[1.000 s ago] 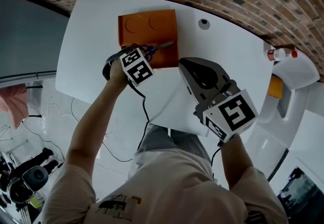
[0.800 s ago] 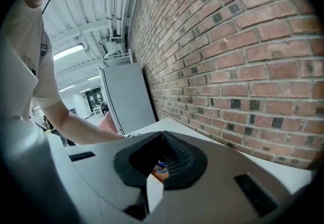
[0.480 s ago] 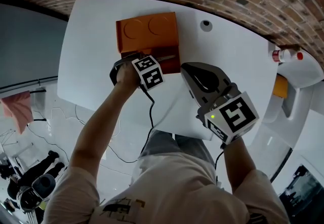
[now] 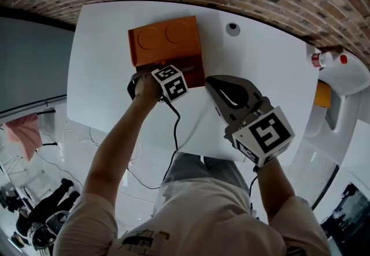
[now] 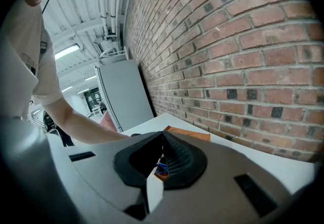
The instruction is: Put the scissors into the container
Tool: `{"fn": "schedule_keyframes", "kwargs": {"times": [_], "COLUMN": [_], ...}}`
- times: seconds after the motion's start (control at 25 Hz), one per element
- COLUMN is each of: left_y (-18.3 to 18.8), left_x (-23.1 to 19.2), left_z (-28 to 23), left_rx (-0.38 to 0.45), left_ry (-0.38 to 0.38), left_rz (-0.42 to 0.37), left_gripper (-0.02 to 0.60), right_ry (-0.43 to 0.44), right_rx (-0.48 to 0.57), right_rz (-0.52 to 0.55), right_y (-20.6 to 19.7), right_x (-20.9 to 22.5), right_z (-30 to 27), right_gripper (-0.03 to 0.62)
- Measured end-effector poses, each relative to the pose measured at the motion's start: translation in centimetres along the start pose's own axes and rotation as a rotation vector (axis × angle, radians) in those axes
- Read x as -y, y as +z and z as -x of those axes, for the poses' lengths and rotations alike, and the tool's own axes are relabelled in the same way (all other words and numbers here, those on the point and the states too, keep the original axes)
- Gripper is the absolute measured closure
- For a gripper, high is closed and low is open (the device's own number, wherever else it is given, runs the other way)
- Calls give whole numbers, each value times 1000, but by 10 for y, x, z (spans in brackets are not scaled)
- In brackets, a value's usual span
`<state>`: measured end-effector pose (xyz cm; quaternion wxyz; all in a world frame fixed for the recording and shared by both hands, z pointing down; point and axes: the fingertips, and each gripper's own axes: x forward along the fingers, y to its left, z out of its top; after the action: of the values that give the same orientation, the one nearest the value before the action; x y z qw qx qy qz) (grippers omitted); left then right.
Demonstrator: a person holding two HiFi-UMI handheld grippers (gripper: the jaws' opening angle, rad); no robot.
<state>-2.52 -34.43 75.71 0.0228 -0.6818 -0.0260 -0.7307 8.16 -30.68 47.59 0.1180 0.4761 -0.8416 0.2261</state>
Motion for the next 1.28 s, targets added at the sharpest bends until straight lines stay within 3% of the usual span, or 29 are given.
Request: {"fn": "schedule_keyframes", "kwargs": {"times": [0.28, 0.72, 0.92, 1.28], "left_y": [-2, -4, 0, -1], "left_x": [2, -18, -22, -41], "left_z": [2, 44, 97, 234], "left_rx": [-18, 90, 209, 543], "left_ry": [17, 218, 306, 543], "left_rz": [-4, 58, 116, 257], "left_gripper": [482, 472, 488, 549], "right_ry": [0, -6, -2, 0], "right_rx": [13, 76, 95, 137], "right_rz": [-21, 6, 45, 164], "right_y": [0, 23, 38, 76], "right_x": [-4, -18, -31, -58], "right_z": [8, 25, 37, 58], "right_gripper": [585, 585, 585, 585]}}
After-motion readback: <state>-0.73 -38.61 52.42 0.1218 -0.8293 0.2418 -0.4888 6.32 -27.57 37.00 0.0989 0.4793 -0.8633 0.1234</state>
